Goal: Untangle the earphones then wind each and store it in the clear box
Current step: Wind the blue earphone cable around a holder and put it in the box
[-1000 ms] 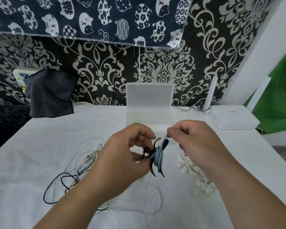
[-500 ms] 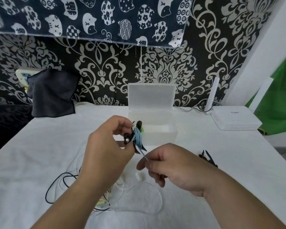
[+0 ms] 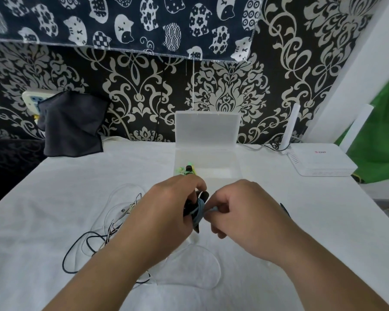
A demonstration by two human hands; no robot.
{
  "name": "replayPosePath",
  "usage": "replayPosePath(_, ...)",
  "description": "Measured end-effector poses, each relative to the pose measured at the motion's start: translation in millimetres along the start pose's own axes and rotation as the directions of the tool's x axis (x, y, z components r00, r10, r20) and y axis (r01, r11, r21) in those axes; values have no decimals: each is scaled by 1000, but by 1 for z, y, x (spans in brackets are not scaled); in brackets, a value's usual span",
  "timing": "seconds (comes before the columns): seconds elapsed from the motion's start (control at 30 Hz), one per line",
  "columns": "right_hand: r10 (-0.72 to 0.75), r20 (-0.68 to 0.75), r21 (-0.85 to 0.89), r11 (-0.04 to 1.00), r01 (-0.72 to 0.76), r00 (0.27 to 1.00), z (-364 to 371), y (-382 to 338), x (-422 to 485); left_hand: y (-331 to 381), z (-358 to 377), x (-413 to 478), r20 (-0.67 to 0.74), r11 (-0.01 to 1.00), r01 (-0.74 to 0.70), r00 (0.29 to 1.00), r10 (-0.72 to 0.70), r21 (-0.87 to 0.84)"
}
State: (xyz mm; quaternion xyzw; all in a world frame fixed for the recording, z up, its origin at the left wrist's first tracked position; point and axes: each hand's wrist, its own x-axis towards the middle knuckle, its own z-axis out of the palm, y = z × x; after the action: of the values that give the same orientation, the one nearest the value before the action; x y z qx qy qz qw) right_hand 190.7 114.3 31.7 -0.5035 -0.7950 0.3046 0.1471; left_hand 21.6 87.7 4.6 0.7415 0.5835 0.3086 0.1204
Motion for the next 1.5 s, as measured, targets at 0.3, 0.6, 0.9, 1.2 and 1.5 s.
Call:
replayPosePath(0.3, 3, -168, 179, 984, 28, 986, 4, 16, 10, 7, -2, -3, 65, 987, 44, 997, -34, -155)
replayPosePath(0.6, 47, -138, 601, 798, 46, 989, 6, 13, 12, 5, -1, -2, -77, 852, 194, 962, -263, -486)
replayPosePath(0.9, 125, -179, 732, 680, 47, 976, 8, 15, 12, 4, 3, 1, 102, 621, 355, 909, -405, -699)
replayPosePath(1.2, -13, -359, 373, 915, 156, 933, 9, 12, 10, 8, 7, -1, -92, 846, 281, 929, -358, -454)
replayPosePath(1.5, -11, -349, 430, 887, 170, 937, 2, 8, 10, 11, 6, -2, -104, 794, 267, 919, -381, -547)
